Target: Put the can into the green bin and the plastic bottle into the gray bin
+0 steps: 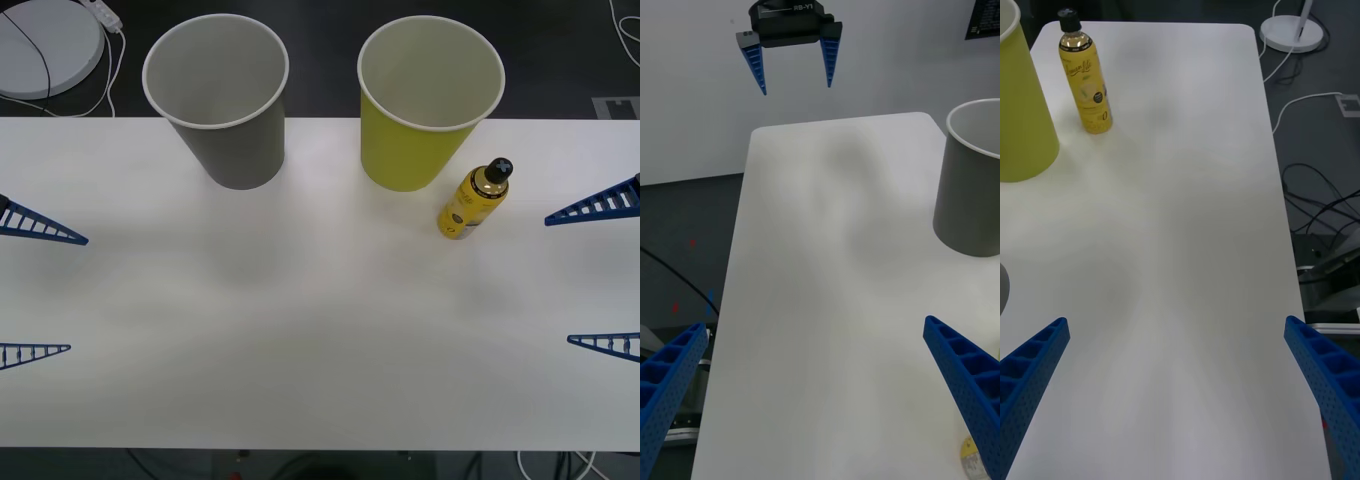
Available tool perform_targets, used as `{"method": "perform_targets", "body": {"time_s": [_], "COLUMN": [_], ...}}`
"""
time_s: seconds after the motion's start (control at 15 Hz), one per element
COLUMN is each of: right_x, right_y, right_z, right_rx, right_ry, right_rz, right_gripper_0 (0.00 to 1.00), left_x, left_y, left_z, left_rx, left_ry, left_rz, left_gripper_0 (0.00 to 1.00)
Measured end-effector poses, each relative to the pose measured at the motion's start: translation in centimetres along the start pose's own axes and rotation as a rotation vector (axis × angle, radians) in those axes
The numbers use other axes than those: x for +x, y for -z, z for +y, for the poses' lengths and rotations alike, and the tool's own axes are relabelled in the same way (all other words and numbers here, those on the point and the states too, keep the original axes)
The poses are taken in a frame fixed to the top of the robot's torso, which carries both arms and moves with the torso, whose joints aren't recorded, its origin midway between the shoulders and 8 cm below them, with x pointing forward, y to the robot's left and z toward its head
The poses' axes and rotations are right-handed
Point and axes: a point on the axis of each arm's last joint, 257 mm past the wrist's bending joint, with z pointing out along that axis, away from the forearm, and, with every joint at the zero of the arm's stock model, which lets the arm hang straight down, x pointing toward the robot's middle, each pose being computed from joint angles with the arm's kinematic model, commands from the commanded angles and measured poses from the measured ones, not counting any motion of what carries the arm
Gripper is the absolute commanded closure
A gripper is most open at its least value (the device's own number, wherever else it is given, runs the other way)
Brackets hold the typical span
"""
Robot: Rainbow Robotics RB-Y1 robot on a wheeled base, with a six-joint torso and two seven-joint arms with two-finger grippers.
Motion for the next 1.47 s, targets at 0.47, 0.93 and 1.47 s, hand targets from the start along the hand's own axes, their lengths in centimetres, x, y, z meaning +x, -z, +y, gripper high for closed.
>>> {"method": "perform_targets", "body": {"time_s": [0.47, 0.93, 1.47], "right_x": [0.5, -0.1, 3.8], "right_y": [-0.3, -0.2, 0.3], "right_z": [0.6, 0.0, -1.8], "right_rx": [0.020, 0.093, 0.291], "right_ry": [-0.063, -0.096, -0.124], "right_rz": [-0.051, -0.094, 0.007], "right_gripper_0": [0.00, 0.00, 0.00], "left_x": [0.0, 0.0, 0.0], "left_y": [0.0, 0.0, 0.0], "left_z": [0.0, 0.0, 0.0], "left_rx": [0.000, 0.000, 0.000], "left_ry": [0.000, 0.000, 0.000], "left_rz": [0.000, 0.000, 0.000], "left_gripper_0": [0.00, 0.00, 0.00]}}
